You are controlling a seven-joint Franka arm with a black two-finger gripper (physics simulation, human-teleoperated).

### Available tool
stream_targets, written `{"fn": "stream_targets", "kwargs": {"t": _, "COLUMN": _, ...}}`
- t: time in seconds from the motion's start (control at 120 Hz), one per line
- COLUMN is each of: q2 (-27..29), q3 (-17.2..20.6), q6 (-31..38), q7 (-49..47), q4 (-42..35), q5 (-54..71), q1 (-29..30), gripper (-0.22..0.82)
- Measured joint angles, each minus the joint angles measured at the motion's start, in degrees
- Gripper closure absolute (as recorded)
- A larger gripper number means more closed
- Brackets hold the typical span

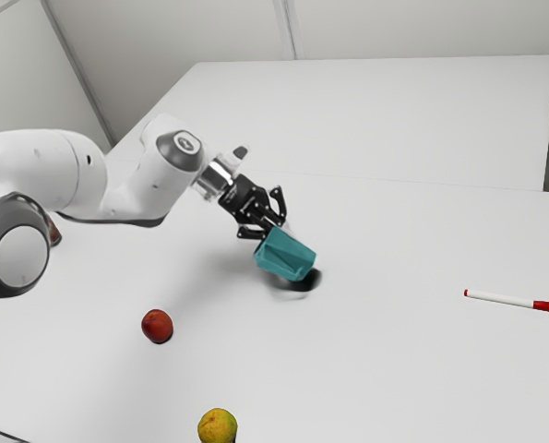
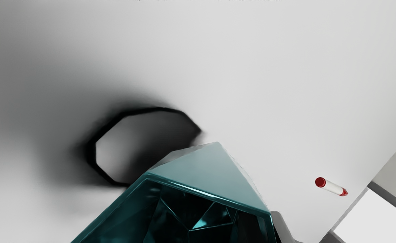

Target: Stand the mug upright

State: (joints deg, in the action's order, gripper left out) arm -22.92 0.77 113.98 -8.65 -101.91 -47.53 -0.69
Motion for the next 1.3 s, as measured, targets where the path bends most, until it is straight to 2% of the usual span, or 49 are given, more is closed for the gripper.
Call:
{"fn": "stream_targets", "kwargs": {"t": 0.283, "q2": 7.3, "q3": 0.1, "q6": 0.7, "q7": -0.7, "q4": -1.0, "q5": 25.4, "q1": -1.4, "gripper": 0.77}}
{"fn": "stream_targets", "kwargs": {"t": 0.483, "q2": 11.9, "q3": 0.1, "q6": 1.9, "q7": -1.2, "q4": -6.3, "q5": 36.0, "q1": -1.8, "gripper": 0.78}}
{"fn": "stream_targets", "kwargs": {"t": 0.867, "q2": 16.3, "q3": 0.1, "q6": 3.1, "q7": -2.0, "q4": -14.3, "q5": 42.7, "q1": -1.8, "gripper": 0.78}}
{"fn": "stream_targets", "kwargs": {"t": 1.3, "q2": 13.5, "q3": 0.1, "q6": 3.9, "q7": -3.2, "q4": -15.1, "q5": 45.0, "q1": -1.8, "gripper": 0.78}}
